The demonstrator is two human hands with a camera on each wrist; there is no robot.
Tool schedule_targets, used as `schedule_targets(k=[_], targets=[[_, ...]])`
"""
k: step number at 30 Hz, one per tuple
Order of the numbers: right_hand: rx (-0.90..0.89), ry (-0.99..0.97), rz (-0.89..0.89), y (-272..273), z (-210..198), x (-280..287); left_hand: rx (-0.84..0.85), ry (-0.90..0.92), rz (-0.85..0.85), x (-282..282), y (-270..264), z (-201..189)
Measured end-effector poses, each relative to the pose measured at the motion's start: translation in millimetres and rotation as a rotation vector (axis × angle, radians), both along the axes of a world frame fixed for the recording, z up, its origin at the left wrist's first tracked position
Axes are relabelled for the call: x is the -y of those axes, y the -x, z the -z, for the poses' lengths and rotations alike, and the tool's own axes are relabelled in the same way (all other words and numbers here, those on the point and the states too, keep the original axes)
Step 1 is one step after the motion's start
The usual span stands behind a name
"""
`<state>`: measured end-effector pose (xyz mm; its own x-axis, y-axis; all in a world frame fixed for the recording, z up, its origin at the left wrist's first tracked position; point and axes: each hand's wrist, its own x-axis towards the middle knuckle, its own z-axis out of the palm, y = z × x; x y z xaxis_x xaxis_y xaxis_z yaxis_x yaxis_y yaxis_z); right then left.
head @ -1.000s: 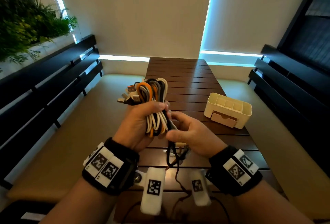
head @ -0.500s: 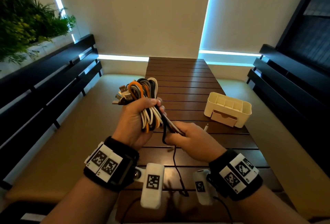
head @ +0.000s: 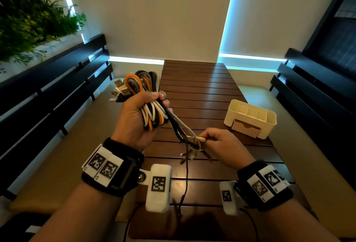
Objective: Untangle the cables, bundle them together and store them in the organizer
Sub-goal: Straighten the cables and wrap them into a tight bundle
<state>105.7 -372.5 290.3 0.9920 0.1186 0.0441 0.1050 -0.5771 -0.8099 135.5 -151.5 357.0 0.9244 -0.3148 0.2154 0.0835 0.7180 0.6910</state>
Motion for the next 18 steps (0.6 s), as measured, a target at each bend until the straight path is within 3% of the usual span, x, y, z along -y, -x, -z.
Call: schedule_targets(k=[3, 5, 8, 10, 12, 14, 18], targets=[[0.049, 0.063, 0.070, -3, -5, 1, 0.038, -0.052, 0.006, 0, 0, -1], [0.128, -0.107, 0.085, -2, -18, -1, 0.033, -0.071, -0.002, 1, 0, 0], [0.123, -0.366, -0.075, 2, -39, -9, 0.006, -0.085, 0.006, 4, -1, 0], [0.025, -0.283, -0.207, 2, -46, -17, 0.005, -0.103, 0.037, 7, 0, 0], [0.009, -0.049, -0.240, -1, -42, -26, 0.009, -0.103, 0.069, 10, 1, 1], [0.039, 0.072, -0.165, -3, -39, -30, 0.002, -0.090, 0.092, 10, 0, 4], [0.050, 0.122, -0.040, -8, -30, -25, 0.002, -0.088, 0.079, 7, -1, 5]])
